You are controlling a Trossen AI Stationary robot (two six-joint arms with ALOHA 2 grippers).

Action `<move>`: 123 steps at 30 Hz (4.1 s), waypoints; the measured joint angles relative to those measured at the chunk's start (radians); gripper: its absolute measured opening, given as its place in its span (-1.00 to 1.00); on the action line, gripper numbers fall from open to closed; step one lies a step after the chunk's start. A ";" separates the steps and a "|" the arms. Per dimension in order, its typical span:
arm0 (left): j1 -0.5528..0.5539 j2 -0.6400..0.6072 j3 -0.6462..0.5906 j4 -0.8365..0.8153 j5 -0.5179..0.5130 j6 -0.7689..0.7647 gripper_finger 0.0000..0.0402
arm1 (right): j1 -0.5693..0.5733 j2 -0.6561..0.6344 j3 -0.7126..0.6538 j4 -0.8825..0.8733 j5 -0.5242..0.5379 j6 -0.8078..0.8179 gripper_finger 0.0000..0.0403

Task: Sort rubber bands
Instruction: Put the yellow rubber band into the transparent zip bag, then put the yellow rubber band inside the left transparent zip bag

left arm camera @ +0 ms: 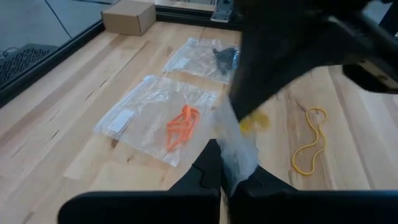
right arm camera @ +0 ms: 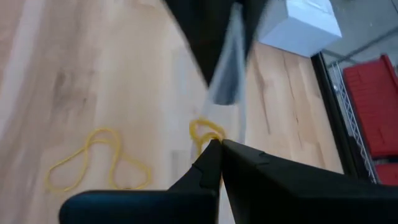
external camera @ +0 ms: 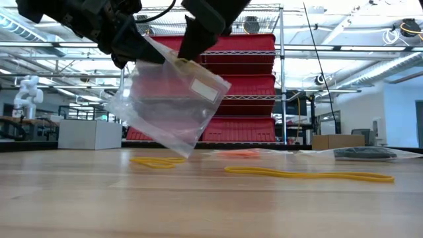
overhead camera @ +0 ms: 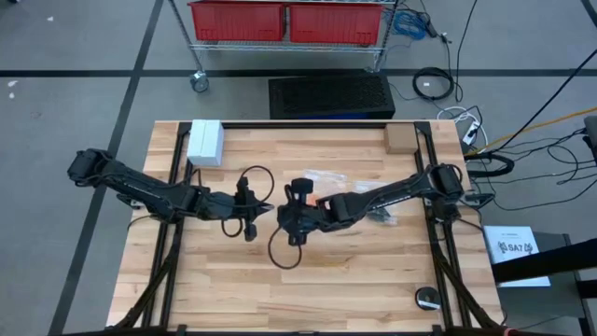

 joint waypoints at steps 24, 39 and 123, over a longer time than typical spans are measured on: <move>0.000 0.000 0.000 -0.001 0.055 0.028 -1.00 | -0.082 0.031 0.001 0.070 -0.192 0.013 -0.96; 0.000 0.008 0.000 0.000 0.054 0.029 -1.00 | -0.065 -0.029 0.000 0.035 -0.210 0.021 -0.39; -0.103 0.057 0.001 0.189 0.049 0.164 -1.00 | 0.082 -0.457 -0.395 0.082 -0.102 0.328 -1.00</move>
